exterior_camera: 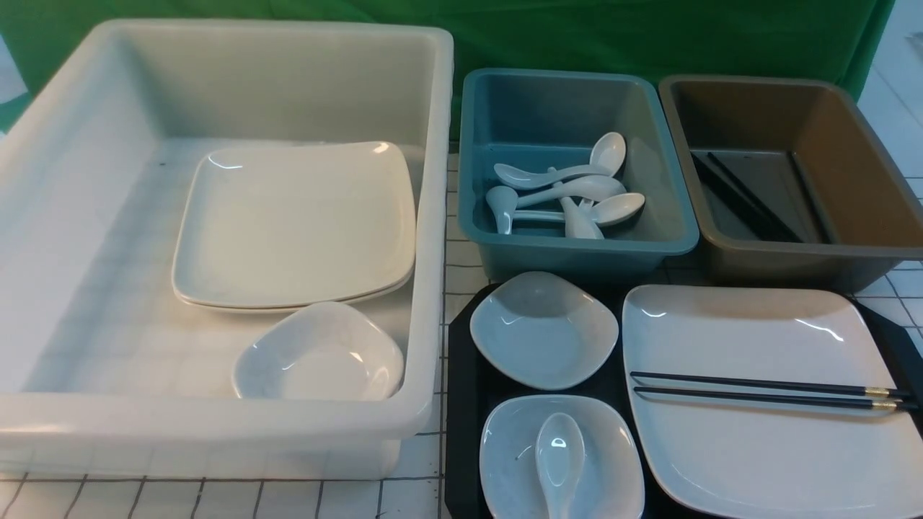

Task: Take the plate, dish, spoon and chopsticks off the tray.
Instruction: Use the right arm to grab a pair of chopsticks from the plate

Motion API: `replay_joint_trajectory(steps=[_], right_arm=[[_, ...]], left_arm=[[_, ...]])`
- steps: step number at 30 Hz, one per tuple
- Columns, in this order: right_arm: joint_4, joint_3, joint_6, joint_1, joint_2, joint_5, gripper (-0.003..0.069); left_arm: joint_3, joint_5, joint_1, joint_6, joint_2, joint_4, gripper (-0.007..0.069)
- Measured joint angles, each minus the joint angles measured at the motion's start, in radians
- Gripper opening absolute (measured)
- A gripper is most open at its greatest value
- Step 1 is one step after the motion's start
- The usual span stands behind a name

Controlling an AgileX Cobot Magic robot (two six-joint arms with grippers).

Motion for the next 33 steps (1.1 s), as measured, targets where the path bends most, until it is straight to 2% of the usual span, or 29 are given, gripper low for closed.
replay_joint_trajectory(steps=[2, 4, 8, 10, 14, 17, 20, 23, 28, 30, 33], right_arm=[[-0.009, -0.129, -0.085, 0.046, 0.107, 0.207, 0.0017], [-0.019, -0.255, -0.142, 0.098, 0.243, 0.438, 0.0006], [-0.063, -0.408, -0.216, 0.164, 0.495, 0.772, 0.0000], [-0.145, -0.455, -0.265, 0.177, 0.663, 0.904, -0.0002], [-0.253, -0.516, -0.358, 0.128, 0.881, 0.988, -0.0003], [-0.246, -0.555, -0.445, 0.075, 0.979, 1.005, -0.0003], [-0.199, -0.616, -0.549, -0.008, 1.148, 0.988, 0.0000], [-0.177, -0.638, -0.608, -0.026, 1.233, 0.968, 0.0025], [-0.157, -0.663, -0.799, -0.022, 1.402, 0.850, 0.0274], [-0.185, -0.664, -0.859, -0.021, 1.436, 0.799, 0.0378], [-0.239, -0.664, -0.894, -0.021, 1.466, 0.726, 0.0472]], left_arm=[[-0.005, 0.134, 0.000, 0.068, 0.107, -0.040, 0.0004], [0.012, 0.202, 0.000, 0.130, 0.191, -0.102, 0.0004], [0.052, 0.234, 0.000, 0.229, 0.274, -0.196, 0.0004], [0.074, 0.242, 0.000, 0.260, 0.302, -0.239, 0.0004], [0.084, 0.257, 0.000, 0.280, 0.316, -0.260, 0.0004], [0.084, 0.259, 0.000, 0.305, 0.316, -0.283, 0.0004], [0.084, 0.260, 0.000, 0.352, 0.327, -0.367, -0.0001], [0.075, 0.271, -0.002, 0.379, 0.348, -0.416, -0.0003], [0.054, 0.267, -0.081, 0.409, 0.407, -0.443, -0.0003], [0.054, 0.267, -0.127, 0.410, 0.414, -0.439, -0.0003], [0.054, 0.267, -0.202, 0.403, 0.415, -0.409, -0.0003]])
